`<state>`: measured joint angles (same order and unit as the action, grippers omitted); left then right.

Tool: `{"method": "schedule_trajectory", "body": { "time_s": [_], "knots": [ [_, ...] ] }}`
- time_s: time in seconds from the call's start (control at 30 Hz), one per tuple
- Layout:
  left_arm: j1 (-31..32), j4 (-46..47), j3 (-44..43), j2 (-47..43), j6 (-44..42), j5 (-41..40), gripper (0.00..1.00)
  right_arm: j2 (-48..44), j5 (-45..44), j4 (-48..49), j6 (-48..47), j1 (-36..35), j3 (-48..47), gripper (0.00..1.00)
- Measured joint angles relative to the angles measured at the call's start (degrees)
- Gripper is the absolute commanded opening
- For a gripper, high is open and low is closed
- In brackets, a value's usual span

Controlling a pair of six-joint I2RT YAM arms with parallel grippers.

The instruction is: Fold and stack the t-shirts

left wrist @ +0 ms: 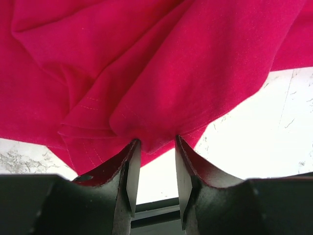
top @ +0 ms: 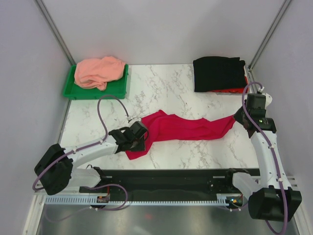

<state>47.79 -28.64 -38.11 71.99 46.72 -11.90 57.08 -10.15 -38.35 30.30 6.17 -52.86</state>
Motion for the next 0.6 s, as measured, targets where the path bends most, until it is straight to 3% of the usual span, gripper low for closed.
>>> {"method": "schedule_trajectory", "body": {
  "time_s": [0.3, 0.6],
  "knots": [
    [0.20, 0.70, 0.26, 0.28, 0.09, 0.07, 0.48, 0.00, 0.00, 0.20, -0.15, 0.00, 0.00, 0.00],
    [0.20, 1.75, 3.74, 0.24, 1.53, 0.02, 0.20, 0.00, 0.00, 0.22, -0.20, 0.02, 0.02, 0.00]
  ]
}}
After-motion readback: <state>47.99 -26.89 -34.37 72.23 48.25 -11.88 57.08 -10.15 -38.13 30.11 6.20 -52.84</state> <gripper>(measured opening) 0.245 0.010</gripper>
